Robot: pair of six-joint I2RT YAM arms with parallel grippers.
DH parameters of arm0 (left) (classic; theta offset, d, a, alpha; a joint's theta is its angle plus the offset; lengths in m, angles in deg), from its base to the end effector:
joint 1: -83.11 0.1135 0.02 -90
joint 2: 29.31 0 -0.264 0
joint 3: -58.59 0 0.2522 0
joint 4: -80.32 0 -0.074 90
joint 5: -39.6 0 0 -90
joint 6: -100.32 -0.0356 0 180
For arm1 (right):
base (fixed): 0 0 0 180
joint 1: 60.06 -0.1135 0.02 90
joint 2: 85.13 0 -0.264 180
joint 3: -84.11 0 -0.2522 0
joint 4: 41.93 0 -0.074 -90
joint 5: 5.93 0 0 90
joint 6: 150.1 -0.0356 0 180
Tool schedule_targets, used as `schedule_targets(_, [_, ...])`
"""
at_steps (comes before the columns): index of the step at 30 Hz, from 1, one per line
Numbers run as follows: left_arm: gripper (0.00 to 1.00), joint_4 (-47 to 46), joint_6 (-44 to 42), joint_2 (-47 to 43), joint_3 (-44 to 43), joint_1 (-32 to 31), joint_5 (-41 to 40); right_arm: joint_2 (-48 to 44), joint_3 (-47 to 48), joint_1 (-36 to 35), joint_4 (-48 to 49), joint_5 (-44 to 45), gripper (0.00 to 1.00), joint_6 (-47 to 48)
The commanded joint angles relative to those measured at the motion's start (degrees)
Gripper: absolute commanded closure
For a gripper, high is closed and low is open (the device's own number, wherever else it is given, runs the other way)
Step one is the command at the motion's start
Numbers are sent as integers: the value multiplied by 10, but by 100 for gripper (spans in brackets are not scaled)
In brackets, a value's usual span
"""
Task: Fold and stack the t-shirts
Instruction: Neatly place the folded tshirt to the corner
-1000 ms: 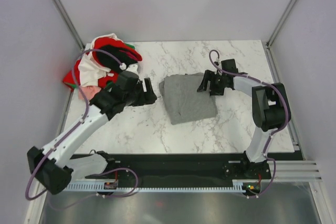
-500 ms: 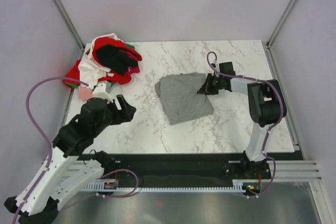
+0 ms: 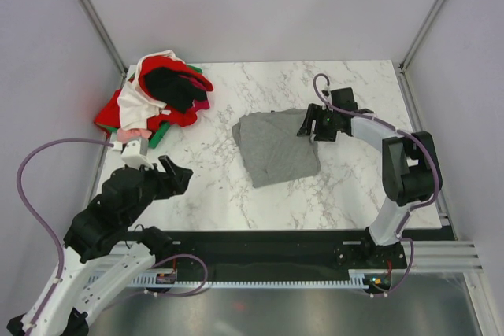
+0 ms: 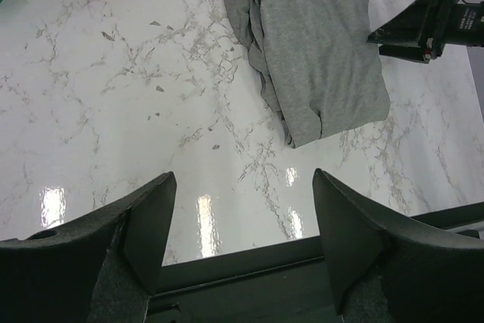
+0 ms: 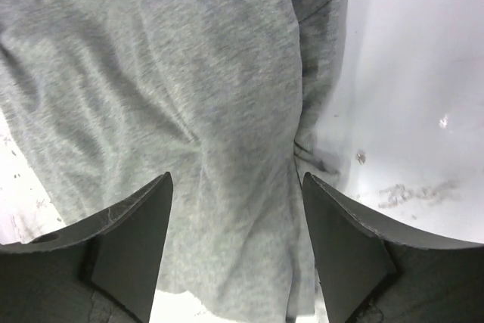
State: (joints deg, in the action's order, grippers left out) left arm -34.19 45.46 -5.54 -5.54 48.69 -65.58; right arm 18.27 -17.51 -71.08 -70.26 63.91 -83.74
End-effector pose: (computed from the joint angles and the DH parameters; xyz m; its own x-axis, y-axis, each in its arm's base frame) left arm 0.0619 -0.0311 0.3372 -0.4879 -0.3391 -0.8044 0.0846 0.8988 -0.4302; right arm 0.3646 0.0835 0.1775 -0.8743 0.2132 -0.4360 -0.0336 0.8696 0.4927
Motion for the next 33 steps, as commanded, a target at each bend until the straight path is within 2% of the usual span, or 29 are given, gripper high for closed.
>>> schedule_targets(1, [20,-2,5,1,6,1,-21,-49,31,2,-49,35,23,19])
schedule_targets(7, [21,-3,6,-5,9,1,-20,-35,54,1,-58,60,21,31])
schedule_targets(12, [21,-3,9,-6,11,1,-23,42,115,1,-65,82,20,50])
schedule_targets(16, [21,-5,9,-6,12,1,-23,115,162,1,-70,69,21,54])
schedule_targets(21, [21,-4,10,-5,14,1,-26,157,193,-14,-70,59,27,57])
schedule_targets(22, [22,-5,9,-5,13,1,-26,163,194,-16,-68,59,30,57])
schedule_targets(25, [22,-6,10,-5,13,1,-28,178,199,-24,-64,57,59,53])
schedule_targets(26, [22,-6,10,-5,13,1,-28,182,203,-25,-62,56,74,52])
schedule_targets(28, [22,-6,11,-5,15,1,-28,196,204,-26,-58,45,87,48])
schedule_targets(29, [22,-5,11,-5,15,1,-29,200,204,-26,-53,44,100,46])
schedule_targets(33, [23,-5,12,-4,16,0,-31,208,212,-24,-51,107,100,47])
